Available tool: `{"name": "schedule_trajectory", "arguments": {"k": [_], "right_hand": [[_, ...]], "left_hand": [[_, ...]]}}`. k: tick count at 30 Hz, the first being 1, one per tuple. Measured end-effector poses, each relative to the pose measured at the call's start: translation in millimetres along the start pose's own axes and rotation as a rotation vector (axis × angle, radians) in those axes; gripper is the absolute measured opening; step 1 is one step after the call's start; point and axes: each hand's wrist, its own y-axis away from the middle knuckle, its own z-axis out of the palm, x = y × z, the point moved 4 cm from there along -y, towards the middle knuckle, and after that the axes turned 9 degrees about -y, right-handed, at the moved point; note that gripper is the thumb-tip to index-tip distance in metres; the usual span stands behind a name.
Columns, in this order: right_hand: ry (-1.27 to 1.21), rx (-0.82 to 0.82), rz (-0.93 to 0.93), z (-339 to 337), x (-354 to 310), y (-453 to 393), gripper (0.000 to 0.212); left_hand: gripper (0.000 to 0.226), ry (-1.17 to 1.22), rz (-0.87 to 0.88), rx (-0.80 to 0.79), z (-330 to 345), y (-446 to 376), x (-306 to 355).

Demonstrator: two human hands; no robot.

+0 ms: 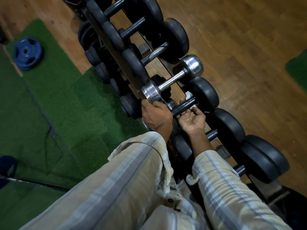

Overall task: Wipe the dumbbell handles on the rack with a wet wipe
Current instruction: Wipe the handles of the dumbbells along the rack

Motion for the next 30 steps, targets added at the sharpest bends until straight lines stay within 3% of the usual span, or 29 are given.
{"name": "schedule_trajectory", "arguments": {"k": [4,11,15,22,25,30], "right_hand": [[0.104,-0.009,0.053,2,7,5,0.042],[0.474,0.08,0.058,-9,8,13,0.024],[0.861,0.054,-0.169,-26,2,23,0.008],[1.256,0.252,-0.57,-6,-3,36,0.053],[1.227,0.375,-0.629,0,-2,36,0.057],[0.9,0.454,-0.693,1,-4,34,0.048]], "left_hand": [[0.028,0.008,0.003,-0.003,0,2,0],[0.029,0.005,0.003,-0.016,0,0,0],[0.035,-0.002,-0.002,-0.009,0,0,-1],[0.028,0.007,0.003,-0.001,0,1,0],[0.031,0.013,-0.002,-0.005,0,2,0],[0.025,0.023,-0.006,-0.009,-1,3,1]]}}
